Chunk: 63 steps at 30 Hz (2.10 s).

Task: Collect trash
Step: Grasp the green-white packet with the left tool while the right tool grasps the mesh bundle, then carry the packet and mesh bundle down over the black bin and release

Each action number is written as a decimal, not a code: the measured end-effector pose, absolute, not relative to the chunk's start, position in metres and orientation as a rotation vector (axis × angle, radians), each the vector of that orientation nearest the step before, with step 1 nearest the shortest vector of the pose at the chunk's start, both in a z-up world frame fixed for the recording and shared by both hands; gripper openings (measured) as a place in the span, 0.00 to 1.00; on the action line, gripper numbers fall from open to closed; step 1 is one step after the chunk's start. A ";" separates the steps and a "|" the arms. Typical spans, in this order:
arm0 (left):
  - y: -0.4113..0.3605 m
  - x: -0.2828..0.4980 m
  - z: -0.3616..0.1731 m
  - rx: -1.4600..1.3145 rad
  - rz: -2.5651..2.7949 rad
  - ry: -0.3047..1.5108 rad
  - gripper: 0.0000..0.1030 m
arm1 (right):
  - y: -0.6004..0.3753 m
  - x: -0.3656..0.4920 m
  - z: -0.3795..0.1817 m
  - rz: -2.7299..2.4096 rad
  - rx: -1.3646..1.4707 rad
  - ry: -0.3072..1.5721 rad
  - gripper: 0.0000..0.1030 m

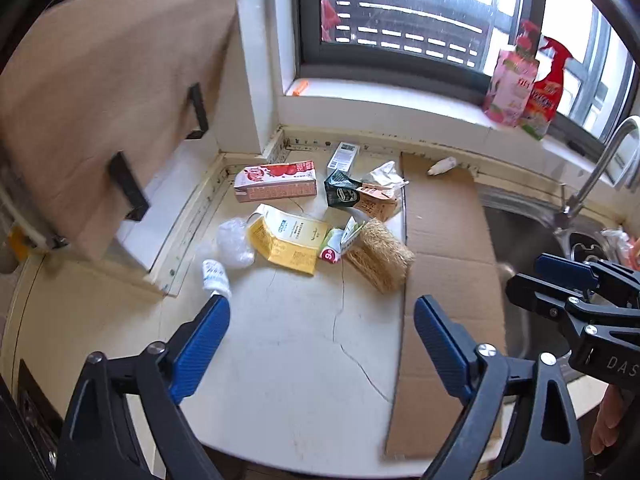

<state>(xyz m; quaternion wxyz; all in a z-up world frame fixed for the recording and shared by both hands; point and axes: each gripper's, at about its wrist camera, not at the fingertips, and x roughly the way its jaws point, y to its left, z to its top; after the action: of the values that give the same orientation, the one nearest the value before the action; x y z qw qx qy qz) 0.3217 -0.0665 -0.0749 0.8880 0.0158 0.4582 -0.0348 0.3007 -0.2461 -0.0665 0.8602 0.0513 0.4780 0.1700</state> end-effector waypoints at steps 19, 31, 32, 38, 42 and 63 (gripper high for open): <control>-0.072 0.436 -0.180 -0.005 -0.090 1.158 0.60 | -0.215 0.433 -0.203 0.501 0.131 1.249 0.44; -0.066 0.465 -0.187 -0.058 -0.112 1.171 0.60 | -0.208 0.445 -0.204 0.542 0.103 1.219 0.42; -0.065 0.467 -0.188 -0.062 -0.114 1.171 0.60 | -0.206 0.445 -0.204 0.541 0.088 1.214 0.43; -0.060 0.488 -0.203 -0.115 -0.147 1.201 0.45 | -0.204 0.449 -0.210 0.535 0.092 1.207 0.43; -0.057 0.501 -0.220 -0.207 -0.192 1.231 0.31 | -0.209 0.447 -0.209 0.545 0.132 1.189 0.34; -0.044 0.489 -0.208 -0.407 -0.195 1.128 0.04 | -0.221 0.420 -0.190 0.548 0.175 1.109 0.24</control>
<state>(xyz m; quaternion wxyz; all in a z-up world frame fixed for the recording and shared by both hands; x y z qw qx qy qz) 0.4891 -0.0441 -0.2077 0.8211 -0.1910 0.5301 -0.0915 0.4202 -0.2211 -0.1904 0.8112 0.0819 0.5191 0.2566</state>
